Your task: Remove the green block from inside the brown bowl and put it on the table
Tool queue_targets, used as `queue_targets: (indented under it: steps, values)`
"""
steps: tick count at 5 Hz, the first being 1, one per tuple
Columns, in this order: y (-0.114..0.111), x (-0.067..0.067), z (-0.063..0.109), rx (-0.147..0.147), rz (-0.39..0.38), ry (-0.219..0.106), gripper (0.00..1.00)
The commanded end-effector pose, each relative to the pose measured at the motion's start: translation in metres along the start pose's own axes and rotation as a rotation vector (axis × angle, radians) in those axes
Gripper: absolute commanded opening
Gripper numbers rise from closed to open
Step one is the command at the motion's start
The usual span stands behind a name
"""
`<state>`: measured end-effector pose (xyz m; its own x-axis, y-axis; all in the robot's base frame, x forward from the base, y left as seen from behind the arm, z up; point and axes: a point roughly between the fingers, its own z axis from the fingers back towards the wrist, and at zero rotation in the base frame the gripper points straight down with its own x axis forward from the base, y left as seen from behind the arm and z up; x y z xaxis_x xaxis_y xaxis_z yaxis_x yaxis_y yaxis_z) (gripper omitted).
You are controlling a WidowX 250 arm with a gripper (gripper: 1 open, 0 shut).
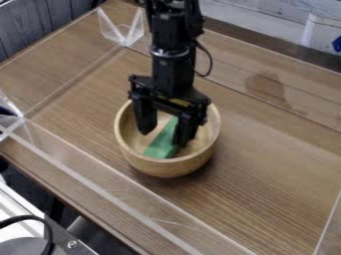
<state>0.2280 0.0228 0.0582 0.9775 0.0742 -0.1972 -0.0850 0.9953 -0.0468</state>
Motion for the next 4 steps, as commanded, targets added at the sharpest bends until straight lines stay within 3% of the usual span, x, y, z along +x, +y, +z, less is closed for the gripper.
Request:
queue_targets:
  steps: [1, 4]
  values:
    - [-0.0009, 0.0051, 0.0037, 0.006, -0.005, -0.028, 1.00]
    - [-0.0006, 0.0080, -0.0034, 0.002, 0.002, -0.019, 1.00]
